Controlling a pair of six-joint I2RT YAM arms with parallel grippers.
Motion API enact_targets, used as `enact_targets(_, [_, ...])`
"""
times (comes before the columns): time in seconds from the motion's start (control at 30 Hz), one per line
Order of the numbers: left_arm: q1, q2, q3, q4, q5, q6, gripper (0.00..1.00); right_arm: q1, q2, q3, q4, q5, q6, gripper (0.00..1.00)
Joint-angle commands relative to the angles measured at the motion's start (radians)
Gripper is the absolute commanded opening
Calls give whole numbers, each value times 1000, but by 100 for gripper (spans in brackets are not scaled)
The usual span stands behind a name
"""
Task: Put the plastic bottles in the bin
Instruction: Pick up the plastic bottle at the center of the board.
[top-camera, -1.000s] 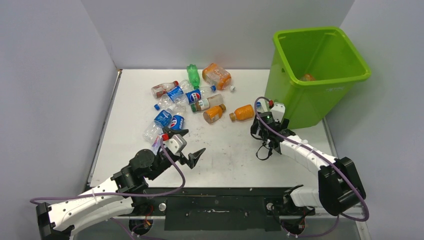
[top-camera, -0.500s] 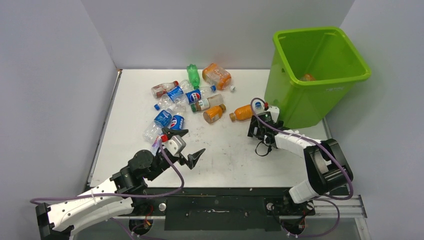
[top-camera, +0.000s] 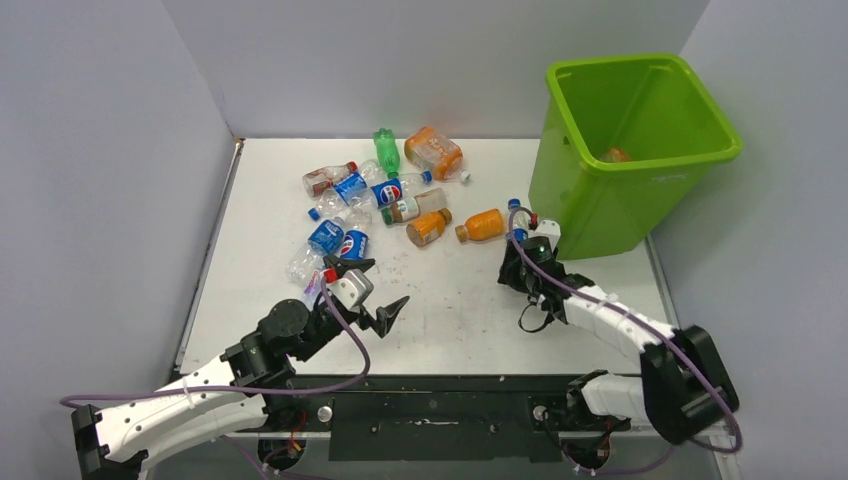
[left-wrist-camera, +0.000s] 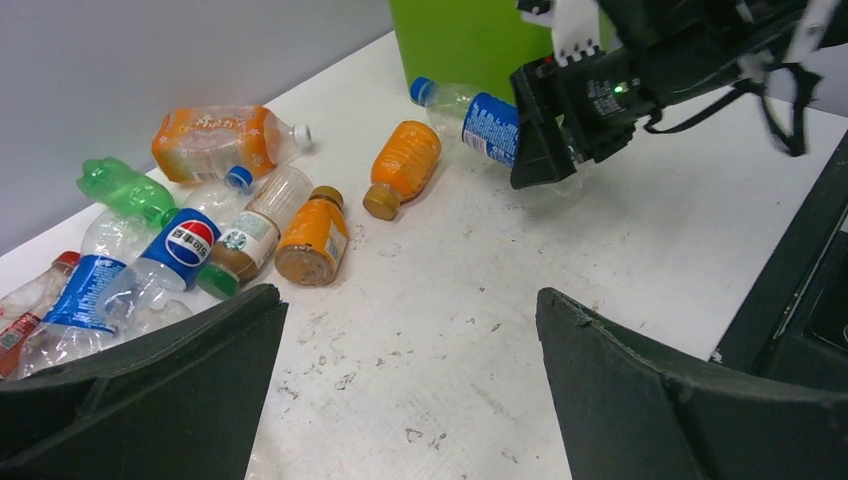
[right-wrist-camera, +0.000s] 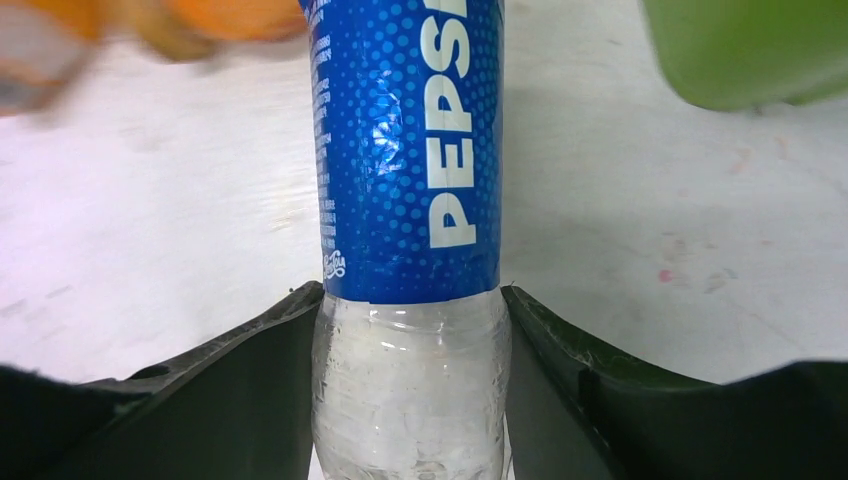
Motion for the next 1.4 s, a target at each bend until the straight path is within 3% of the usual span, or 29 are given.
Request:
enact_targets(0.0, [-5,-22,60,23,-74,-45,96,163,-285,-18,6,3,19,37])
enact_targets(0.1, [-1,-53,91,57,-144,-173,96,285,-497,-52,14,-37,-12,35])
enact_targets(0.2, [5,-75,142,54,-145,-324,96,361,-681,-97,81,-193,-28,35])
enact_targets(0.4, [9,-30,97,254,117,-530,96,402,-888,-225,394,-468,77,35])
enact_targets(0.6, [10,92,90,502,310,-606,96,440,-848,-302,659,-510,173,34])
enact_targets(0.9, [11,245,170,490,350,-596,96,564,-713,-324,940,-489,215,34])
enact_targets(1.23, [11,331,192,561,411,-628,99,726,-590,-317,1020,-374,133,33])
enact_targets(1.37, [11,347,203,561,442,-621,67,785,-567,-299,979,-317,79,36])
